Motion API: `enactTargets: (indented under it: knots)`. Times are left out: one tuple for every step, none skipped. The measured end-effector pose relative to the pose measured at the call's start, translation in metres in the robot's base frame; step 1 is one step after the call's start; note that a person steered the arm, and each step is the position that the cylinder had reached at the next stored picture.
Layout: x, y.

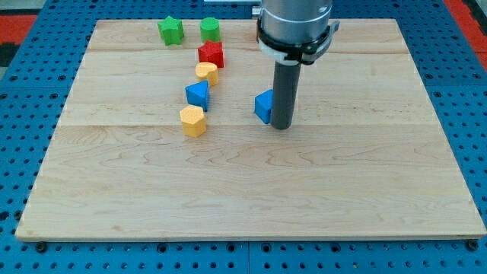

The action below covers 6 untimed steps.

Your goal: Move the blue triangle to the right side of the board

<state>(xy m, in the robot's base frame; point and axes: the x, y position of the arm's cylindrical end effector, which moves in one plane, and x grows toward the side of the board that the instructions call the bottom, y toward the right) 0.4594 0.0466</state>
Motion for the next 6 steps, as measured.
enactTargets:
  knots:
    - [0.047,-0.042]
    - [0.034,-0.131]
    - [-0.007,-0.168]
    - [-0.051,-0.168]
    - [-0.072,-0.143]
    - [-0.072,-0.034]
